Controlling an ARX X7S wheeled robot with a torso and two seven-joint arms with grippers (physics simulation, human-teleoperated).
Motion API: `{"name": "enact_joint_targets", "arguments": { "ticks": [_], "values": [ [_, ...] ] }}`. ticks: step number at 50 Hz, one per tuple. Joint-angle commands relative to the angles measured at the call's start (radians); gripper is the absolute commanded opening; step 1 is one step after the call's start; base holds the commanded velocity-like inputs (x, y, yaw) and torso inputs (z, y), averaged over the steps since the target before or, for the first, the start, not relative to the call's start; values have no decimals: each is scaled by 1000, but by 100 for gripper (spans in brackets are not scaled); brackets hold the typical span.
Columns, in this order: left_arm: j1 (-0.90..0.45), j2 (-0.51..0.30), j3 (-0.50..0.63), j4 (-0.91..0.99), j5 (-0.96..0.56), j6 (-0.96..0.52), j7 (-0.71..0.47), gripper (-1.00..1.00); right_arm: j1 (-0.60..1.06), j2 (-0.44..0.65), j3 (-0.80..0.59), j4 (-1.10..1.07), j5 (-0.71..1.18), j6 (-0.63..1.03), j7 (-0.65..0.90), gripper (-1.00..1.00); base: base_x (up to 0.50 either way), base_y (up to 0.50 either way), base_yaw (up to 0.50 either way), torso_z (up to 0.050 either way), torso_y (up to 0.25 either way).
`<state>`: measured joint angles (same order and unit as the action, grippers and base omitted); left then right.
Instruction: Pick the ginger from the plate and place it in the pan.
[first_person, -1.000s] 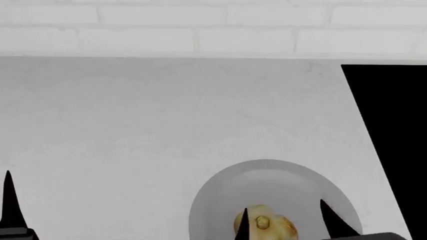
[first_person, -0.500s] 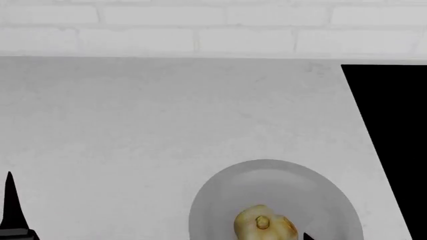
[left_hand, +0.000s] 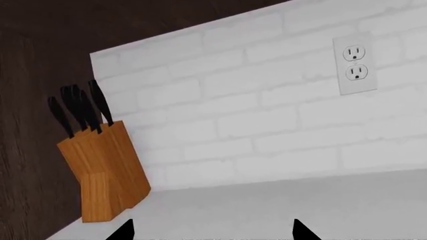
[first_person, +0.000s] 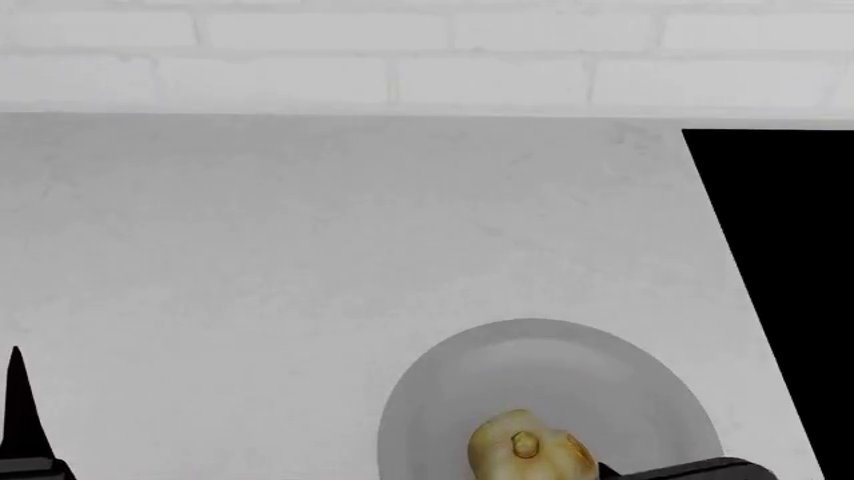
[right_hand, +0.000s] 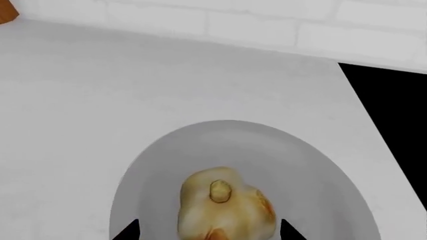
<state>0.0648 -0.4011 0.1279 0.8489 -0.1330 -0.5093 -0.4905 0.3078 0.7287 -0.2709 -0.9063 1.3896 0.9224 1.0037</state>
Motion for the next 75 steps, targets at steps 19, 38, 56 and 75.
{"name": "enact_joint_targets", "arguments": {
  "ticks": [19, 38, 56, 75],
  "values": [
    [5, -4, -4, -23, -11, 24, -3, 100, 61, -35, -60, 114, -60, 32, -27, 100, 0, 0, 0, 0, 0],
    [14, -5, -4, -41, -16, 41, -7, 100, 53, -51, -93, 188, -139, 15, -90, 100, 0, 0, 0, 0, 0],
    [11, -7, -3, -51, -19, 46, -10, 100, 57, -63, -119, 228, -177, 5, -126, -100, 1, 0, 0, 0, 0],
    [13, -10, -2, -53, -25, 55, -12, 100, 72, 30, -20, 16, 14, 8, 69, -100, 0, 0, 0, 0, 0]
  ]
}}
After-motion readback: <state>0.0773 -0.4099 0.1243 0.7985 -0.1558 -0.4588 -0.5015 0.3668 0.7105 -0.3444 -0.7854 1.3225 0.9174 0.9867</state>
